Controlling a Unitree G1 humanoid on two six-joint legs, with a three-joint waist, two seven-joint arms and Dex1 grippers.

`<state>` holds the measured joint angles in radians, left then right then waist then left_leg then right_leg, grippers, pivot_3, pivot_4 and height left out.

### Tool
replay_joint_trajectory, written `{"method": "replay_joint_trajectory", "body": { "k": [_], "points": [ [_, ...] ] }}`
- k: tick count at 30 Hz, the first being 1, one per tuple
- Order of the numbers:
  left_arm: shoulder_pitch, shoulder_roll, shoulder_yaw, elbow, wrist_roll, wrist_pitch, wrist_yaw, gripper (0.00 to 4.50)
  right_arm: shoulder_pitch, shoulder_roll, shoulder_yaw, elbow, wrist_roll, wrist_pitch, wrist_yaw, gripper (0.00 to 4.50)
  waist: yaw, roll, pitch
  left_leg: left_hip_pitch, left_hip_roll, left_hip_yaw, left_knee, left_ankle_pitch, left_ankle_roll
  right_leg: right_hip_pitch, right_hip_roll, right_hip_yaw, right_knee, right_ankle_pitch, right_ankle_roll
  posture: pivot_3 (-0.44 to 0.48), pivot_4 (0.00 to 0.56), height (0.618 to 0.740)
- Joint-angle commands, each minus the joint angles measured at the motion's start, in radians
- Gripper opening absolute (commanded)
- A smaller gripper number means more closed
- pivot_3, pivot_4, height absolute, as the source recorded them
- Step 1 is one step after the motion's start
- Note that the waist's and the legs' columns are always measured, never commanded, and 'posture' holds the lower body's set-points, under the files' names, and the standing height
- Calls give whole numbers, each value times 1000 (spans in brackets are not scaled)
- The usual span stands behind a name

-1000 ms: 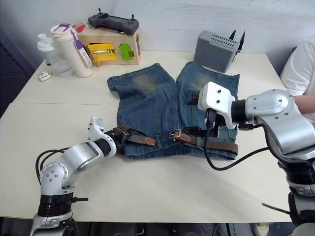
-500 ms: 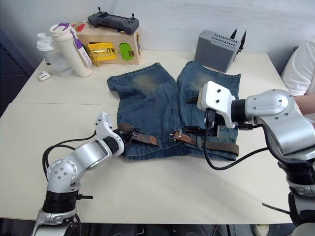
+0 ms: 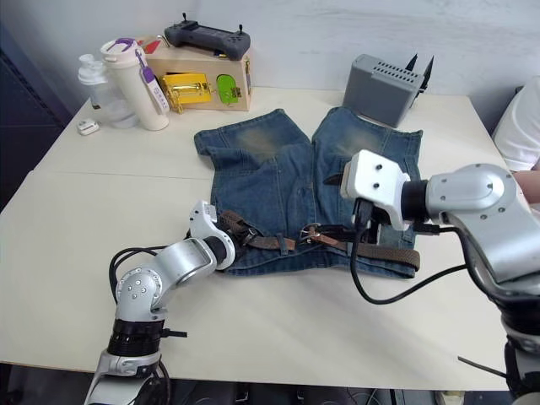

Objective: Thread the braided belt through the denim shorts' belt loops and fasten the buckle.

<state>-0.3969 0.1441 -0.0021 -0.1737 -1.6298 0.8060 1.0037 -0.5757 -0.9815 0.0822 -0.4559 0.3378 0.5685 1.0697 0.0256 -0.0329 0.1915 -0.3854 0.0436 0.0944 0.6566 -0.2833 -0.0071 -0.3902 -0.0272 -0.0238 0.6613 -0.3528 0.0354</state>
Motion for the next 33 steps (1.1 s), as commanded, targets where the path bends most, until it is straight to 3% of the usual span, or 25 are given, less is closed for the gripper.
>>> {"method": "replay_joint_trajectory", "body": {
  "k": [1,8,16,33],
  "points": [
    [13,-21,-49,54,-1,59,-5,0,61,6,57,-57,-130,-143,-50,4409,1,0,0,0,0,0,0,0,0,0,0,0,0,0,0,0,150,735],
    [-28,-46,-60,130,21,130,-58,0,178,98,169,26,-459,-554,-245,4409,2,1,-1,1,-3,-1,1,1,2,2,-1,0,0,1,3,0,150,735],
    [-62,-80,-58,198,70,205,-116,0,242,148,182,130,-632,-811,-361,4409,4,1,-1,16,-12,-2,-7,3,5,18,-10,-1,-7,4,7,0,150,735],
    [-50,-107,-11,184,127,241,-117,0,263,110,137,325,-719,-1035,-404,4409,3,1,-1,15,-15,-2,-8,4,7,18,-14,-5,-8,5,9,0,150,735]
  ]
}}
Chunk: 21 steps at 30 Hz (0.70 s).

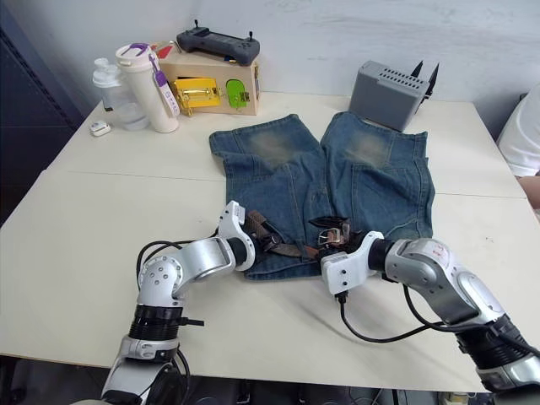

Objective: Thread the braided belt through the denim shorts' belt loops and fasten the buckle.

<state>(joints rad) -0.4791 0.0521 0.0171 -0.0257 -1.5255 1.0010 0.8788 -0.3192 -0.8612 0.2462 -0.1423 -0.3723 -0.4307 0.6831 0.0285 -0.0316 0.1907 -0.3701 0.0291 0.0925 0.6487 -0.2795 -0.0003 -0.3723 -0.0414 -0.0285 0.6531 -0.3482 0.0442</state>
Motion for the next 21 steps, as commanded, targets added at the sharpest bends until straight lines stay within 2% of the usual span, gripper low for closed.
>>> {"method": "replay_joint_trajectory", "body": {
  "k": [1,21],
  "points": [
    [33,-16,-28,35,25,47,8,0,6,-9,-28,18,-12,-41,-20,4409,0,0,0,0,0,0,0,0,0,0,0,0,0,0,0,0,150,735],
    [29,-31,-5,39,60,73,-9,0,-16,53,-26,36,-1,-38,-32,4409,-3,0,0,0,0,0,0,0,0,0,0,0,0,0,0,0,150,735]
  ]
}}
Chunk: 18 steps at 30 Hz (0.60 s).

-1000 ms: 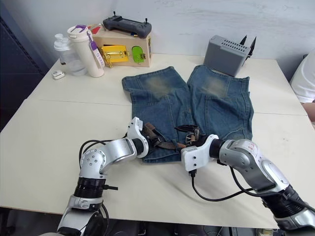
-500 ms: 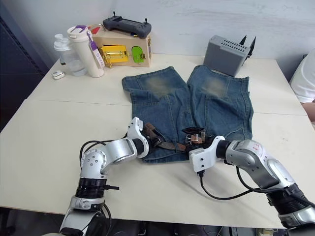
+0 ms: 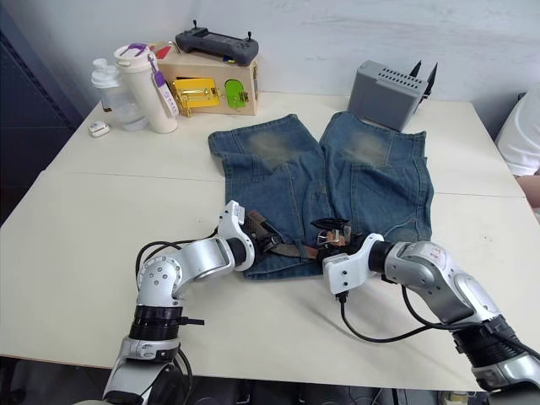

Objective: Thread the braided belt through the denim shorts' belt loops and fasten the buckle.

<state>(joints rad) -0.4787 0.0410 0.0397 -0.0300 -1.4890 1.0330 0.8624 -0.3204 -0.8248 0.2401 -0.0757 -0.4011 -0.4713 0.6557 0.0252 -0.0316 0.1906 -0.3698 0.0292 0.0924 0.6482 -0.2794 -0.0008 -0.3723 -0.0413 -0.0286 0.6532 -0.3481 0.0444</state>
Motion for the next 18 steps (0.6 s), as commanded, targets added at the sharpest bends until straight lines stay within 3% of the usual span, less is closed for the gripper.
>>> {"method": "replay_joint_trajectory", "body": {
  "k": [1,18],
  "points": [
    [28,-22,-26,44,25,42,7,0,-13,20,-20,-29,30,4,-3,4409,0,0,0,0,0,0,0,0,0,0,0,0,0,0,0,0,150,735],
    [26,-45,-4,39,42,57,8,0,-8,25,15,37,-83,-98,-62,4409,-1,0,0,0,0,0,0,0,0,0,0,0,0,0,0,0,150,735]
  ]
}}
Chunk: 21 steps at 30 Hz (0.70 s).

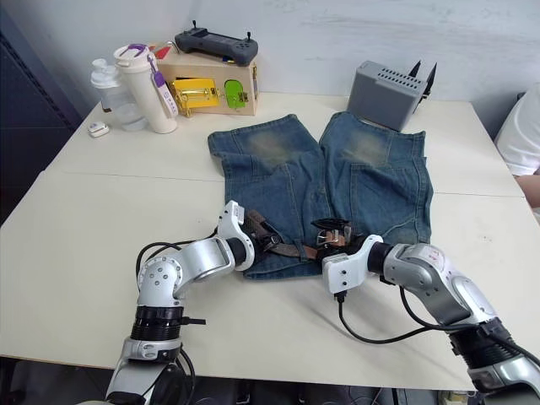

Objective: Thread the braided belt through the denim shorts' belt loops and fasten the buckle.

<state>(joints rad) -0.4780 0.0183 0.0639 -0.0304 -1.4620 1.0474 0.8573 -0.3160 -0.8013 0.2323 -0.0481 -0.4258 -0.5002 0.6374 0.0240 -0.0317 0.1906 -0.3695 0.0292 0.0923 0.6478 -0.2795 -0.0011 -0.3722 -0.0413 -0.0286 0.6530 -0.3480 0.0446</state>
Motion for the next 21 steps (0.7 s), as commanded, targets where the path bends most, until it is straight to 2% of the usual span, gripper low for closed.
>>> {"method": "replay_joint_trajectory", "body": {
  "k": [1,8,21],
  "points": [
    [25,-23,-26,39,15,43,13,0,-12,-5,24,21,-82,-99,-60,4409,0,0,0,0,0,0,0,0,0,0,0,0,0,0,0,0,150,735],
    [24,-30,-17,40,18,48,13,0,-31,-18,29,84,-174,-226,-144,4409,0,0,0,0,0,0,0,0,0,0,0,0,0,0,0,0,150,735],
    [32,-43,-3,35,21,46,18,0,-36,-10,36,154,-243,-297,-227,4409,-1,-1,-1,2,0,0,0,0,0,2,0,0,-1,0,0,0,150,735]
  ]
}}
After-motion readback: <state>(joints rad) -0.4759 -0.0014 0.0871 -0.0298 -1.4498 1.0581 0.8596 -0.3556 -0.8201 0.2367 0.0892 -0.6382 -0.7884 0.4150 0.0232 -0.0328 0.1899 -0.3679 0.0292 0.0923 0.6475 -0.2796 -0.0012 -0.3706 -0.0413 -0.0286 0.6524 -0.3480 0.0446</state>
